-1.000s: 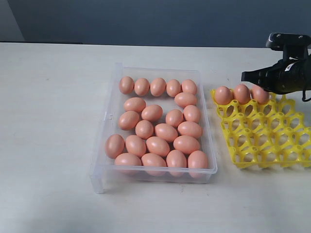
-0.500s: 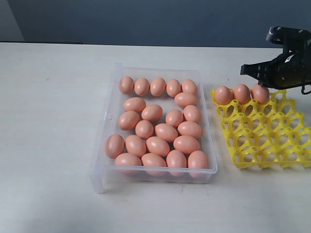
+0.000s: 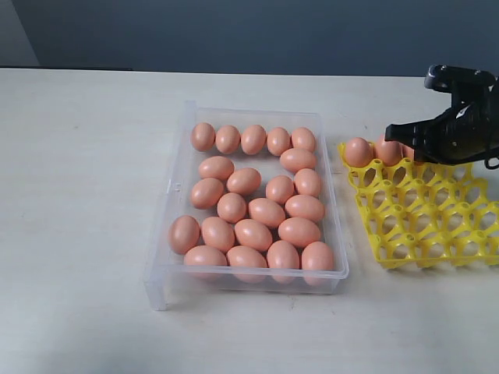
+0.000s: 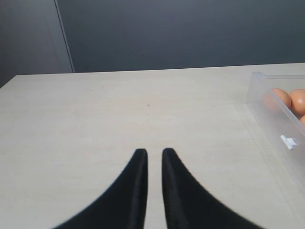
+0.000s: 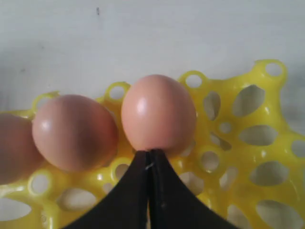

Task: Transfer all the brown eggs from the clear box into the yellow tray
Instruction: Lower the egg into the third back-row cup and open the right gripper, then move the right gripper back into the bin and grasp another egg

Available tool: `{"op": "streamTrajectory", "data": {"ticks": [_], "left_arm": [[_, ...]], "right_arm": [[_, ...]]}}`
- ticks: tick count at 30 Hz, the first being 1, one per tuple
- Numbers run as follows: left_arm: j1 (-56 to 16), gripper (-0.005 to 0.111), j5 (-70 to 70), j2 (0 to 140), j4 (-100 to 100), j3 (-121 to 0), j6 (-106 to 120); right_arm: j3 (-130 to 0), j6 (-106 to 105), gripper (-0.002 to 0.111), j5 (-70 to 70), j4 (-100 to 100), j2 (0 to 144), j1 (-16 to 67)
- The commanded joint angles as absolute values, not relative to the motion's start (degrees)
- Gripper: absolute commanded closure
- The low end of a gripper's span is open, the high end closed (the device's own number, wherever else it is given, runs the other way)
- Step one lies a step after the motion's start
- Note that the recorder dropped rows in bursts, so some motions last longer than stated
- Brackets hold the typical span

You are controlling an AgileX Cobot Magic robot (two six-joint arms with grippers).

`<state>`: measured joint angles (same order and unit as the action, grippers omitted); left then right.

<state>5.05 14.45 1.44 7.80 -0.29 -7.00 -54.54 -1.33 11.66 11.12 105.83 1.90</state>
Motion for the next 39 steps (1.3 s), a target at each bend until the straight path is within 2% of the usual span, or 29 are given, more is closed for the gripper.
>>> {"op": "streamTrajectory", "data": {"ticks": [1,9,17,21,26,28,32,34,39], "left_arm": [[5.02,0.095,13.76,1.5,7.79,0.0,-7.05],[5.02,0.095,13.76,1.5,7.79,0.0,-7.05],[5.02,0.095,13.76,1.5,7.79,0.0,-7.05],[5.02,0.095,13.76,1.5,7.79,0.0,-7.05],[5.02,0.095,13.76,1.5,7.79,0.0,-7.05],[5.02,0.095,13.76,1.5,7.79,0.0,-7.05],[5.02,0.095,13.76,1.5,7.79,0.0,-7.05],[5.02,0.095,13.76,1.5,7.79,0.0,-7.05],[5.02,0.095,13.76,1.5,7.79,0.0,-7.05]], "right_arm": [[-54.02,-1.32,0.109,11.54,10.98,105.53,2.0],[-54.02,-1.32,0.109,11.54,11.11,103.7,2.0],[-54.02,-1.32,0.109,11.0,14.12,92.55,2.5],[-54.02,-1.45,0.109,12.02,16.9,88.69,5.21],[-54.02,-7.46,0.108,10.95,17.01,88.3,14.28],[-54.13,-11.45,0.099,10.7,17.01,88.73,18.23],[-56.4,-12.33,0.067,11.48,17.26,90.97,25.46],[-59.3,-12.33,0.056,13.71,17.25,92.96,28.38],[-69.81,-11.99,0.056,23.2,17.6,100.59,32.07]]}}
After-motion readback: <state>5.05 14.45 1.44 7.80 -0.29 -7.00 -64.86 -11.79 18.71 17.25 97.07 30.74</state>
